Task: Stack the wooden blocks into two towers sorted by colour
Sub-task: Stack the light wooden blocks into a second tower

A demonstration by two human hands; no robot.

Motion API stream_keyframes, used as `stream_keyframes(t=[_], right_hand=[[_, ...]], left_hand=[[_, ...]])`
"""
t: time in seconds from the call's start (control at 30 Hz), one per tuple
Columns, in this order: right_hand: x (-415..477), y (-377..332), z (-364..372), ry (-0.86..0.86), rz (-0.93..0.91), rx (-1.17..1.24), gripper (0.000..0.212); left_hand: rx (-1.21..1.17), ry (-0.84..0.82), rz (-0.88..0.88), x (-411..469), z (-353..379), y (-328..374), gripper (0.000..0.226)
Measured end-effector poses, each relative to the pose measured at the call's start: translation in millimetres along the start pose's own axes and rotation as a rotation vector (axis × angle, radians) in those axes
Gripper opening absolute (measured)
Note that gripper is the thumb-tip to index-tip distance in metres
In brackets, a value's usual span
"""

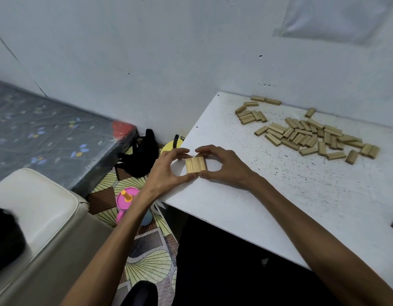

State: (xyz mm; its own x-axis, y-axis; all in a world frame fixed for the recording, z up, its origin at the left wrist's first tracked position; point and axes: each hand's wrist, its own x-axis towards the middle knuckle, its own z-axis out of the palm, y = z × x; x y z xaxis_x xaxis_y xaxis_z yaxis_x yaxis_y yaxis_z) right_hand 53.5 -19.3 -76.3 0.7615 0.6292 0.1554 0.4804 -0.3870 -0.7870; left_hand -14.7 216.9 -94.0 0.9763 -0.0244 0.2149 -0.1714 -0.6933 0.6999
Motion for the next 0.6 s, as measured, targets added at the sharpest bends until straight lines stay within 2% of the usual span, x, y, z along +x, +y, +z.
stream_keyframes(t=[0.6], right_hand=[[-1.7, -0.6, 2.7, 0.015, -0.027, -0.01, 0.067]], left_hand=[[-0.019, 0.011, -0.047, -1.9, -0.9, 3.6, 0.074]])
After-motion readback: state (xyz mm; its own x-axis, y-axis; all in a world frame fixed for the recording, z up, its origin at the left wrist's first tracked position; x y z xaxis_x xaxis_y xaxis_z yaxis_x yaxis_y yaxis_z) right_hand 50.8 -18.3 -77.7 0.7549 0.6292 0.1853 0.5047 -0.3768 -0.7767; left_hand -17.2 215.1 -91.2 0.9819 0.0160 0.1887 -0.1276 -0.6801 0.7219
